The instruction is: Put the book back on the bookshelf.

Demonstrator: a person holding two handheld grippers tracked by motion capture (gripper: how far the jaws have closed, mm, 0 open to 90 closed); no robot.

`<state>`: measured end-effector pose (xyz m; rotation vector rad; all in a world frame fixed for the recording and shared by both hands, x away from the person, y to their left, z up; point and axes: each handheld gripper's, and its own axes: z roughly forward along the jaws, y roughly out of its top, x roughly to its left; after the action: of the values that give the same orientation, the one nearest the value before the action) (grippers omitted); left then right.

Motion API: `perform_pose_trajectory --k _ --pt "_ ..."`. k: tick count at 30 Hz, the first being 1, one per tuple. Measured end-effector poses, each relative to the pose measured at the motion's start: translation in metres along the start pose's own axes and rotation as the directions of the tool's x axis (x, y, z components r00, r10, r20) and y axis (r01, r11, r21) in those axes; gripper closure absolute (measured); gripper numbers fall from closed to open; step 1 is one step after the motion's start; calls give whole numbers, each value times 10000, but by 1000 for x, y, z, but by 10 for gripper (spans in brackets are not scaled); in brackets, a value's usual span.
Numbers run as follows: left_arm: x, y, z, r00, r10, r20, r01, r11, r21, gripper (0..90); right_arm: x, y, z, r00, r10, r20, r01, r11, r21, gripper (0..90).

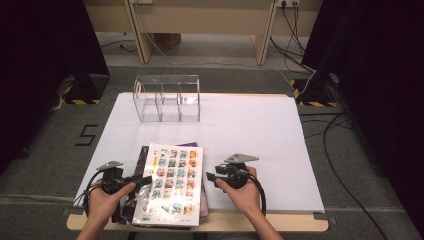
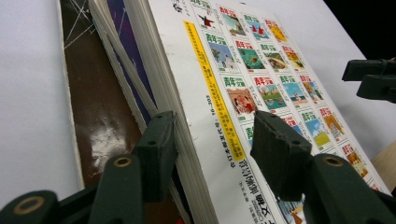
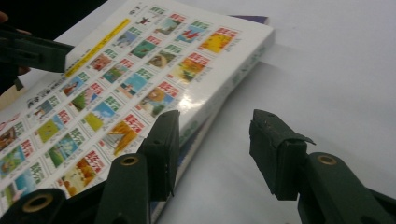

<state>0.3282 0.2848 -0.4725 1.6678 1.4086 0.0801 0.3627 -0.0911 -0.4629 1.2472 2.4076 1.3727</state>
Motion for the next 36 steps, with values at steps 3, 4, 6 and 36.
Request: perform_pose_trajectory --k 3,4,6,36 --pt "1 1 -1 9994 -346 52 345 9994 69 516 7 4 7 9991 39 -419 -28 9997 257 524" --pt "1 1 -2 9992 -387 74 386 9992 103 520 8 5 9 9985 107 -545 -86 9993 374 523" --pt "0 -1 -3 9988 -483 36 482 9985 242 526 11 6 15 9963 232 -829 -185 9982 569 520" --pt "-17 -20 9 9736 -1819 1380 1748 9826 624 672 4 7 37 9858 1339 -1010 -1207 9846 1265 405"
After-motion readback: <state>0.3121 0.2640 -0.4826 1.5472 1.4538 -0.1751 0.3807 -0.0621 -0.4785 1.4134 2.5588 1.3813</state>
